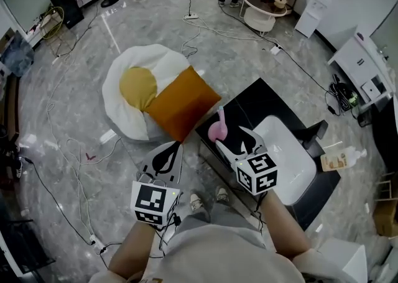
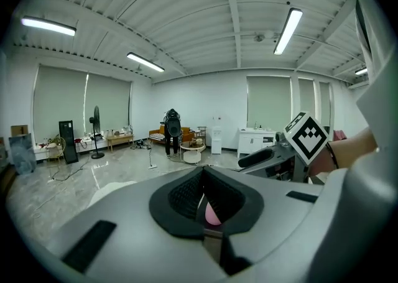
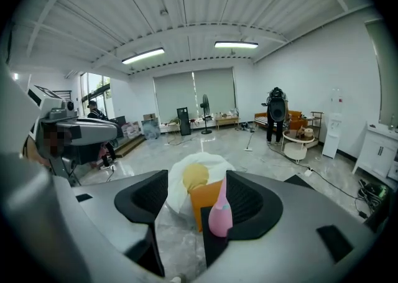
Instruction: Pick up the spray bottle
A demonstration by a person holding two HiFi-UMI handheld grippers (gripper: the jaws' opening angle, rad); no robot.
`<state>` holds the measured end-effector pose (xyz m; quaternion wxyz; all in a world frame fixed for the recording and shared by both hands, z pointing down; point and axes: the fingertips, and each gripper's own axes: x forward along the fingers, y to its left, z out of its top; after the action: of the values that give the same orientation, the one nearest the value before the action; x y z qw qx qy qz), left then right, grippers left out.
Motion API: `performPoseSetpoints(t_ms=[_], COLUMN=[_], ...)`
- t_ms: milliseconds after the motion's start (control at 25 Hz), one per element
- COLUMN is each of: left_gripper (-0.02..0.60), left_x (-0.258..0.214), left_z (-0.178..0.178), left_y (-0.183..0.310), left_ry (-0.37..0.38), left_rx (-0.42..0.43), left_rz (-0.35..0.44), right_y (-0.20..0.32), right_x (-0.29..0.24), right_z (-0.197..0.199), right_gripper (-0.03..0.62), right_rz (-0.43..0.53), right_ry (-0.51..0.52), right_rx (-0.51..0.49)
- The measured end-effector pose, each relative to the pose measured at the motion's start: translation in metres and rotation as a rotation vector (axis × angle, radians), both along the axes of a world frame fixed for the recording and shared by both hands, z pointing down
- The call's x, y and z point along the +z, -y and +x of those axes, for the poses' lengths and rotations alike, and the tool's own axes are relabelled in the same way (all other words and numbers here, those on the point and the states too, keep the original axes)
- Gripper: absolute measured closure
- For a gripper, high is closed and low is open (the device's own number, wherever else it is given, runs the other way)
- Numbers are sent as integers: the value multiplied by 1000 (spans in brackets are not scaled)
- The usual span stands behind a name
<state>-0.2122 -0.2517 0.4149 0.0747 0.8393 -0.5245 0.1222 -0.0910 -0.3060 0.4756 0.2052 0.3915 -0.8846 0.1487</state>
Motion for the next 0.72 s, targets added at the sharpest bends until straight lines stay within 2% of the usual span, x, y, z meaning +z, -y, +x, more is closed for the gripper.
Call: performPoseSetpoints(t_ms=[440,600,720], left_gripper=[563,563,563], left_x=[60,79,86], left_z=[8,13,15], left_y=[35,45,53], left_ry=[14,4,8], left_rx=[-31,-28,-29], left_rz=[-132,-179,-193], right_y=[45,63,68], right_x=[75,99,114], right_z=[0,6,4], right_gripper=[293,293,293], right_rz=[-99,-104,-122], right_ry=[-79,-55,-36], right_rx=[3,47,43])
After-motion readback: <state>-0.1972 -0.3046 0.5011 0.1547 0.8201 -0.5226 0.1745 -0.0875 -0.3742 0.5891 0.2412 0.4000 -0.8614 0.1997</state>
